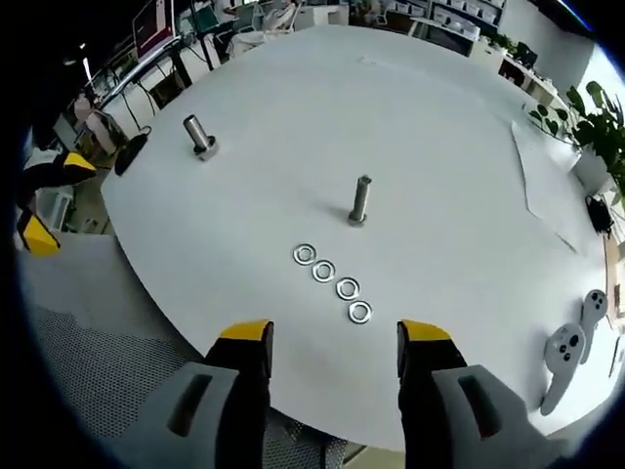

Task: Place the washer onto the threaded stud by aligning its center hole with the stud, sliding it down to the base, and recovering from edge contact or off-axis alignment until the washer reaches the visible bottom stop.

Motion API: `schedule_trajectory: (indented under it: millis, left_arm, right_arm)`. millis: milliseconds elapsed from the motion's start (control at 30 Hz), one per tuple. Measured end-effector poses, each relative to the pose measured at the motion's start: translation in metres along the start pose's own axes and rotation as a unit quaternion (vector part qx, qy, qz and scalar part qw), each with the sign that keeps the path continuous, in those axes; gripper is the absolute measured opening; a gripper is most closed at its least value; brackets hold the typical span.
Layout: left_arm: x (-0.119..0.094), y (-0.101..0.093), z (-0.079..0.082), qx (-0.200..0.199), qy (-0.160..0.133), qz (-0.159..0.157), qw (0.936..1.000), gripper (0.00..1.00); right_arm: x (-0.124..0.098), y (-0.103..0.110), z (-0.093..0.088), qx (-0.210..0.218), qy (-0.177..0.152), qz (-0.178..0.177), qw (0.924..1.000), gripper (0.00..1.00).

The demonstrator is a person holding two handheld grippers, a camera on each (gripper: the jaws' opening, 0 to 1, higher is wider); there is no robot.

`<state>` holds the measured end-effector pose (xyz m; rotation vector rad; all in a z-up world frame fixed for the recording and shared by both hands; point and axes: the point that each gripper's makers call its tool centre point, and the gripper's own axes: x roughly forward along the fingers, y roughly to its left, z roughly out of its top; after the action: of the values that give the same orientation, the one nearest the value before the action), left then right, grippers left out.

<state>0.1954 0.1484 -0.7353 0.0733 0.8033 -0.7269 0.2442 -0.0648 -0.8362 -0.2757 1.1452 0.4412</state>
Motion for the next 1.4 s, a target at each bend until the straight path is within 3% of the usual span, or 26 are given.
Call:
schedule_trajectory:
  millis: [567, 900, 1233, 1400]
  left_arm:
    - [0.001, 0.004, -0.004, -0.002, 0.009, 0.009, 0.9999, 0.51]
    - [-0.001, 0.01, 0.001, -0.004, -0.001, 0.019, 0.9998, 0.5]
    - [-0.001, 0.01, -0.002, -0.002, 0.004, 0.021, 0.9998, 0.5]
    - [-0.001, 0.011, -0.001, 0.001, 0.003, 0.022, 0.9997, 0.5]
  right_arm:
    - [0.008, -0.01, -0.007, -0.013, 0.017, 0.007, 0.9997, 0.45]
    - [0.017, -0.01, -0.015, -0.029, 0.033, 0.013, 0.9989, 0.37]
    - [0.024, -0.012, -0.009, -0.004, 0.026, 0.022, 0.9994, 0.36]
    - [0.03, -0.015, -0.01, -0.017, 0.028, 0.012, 0.9994, 0.32]
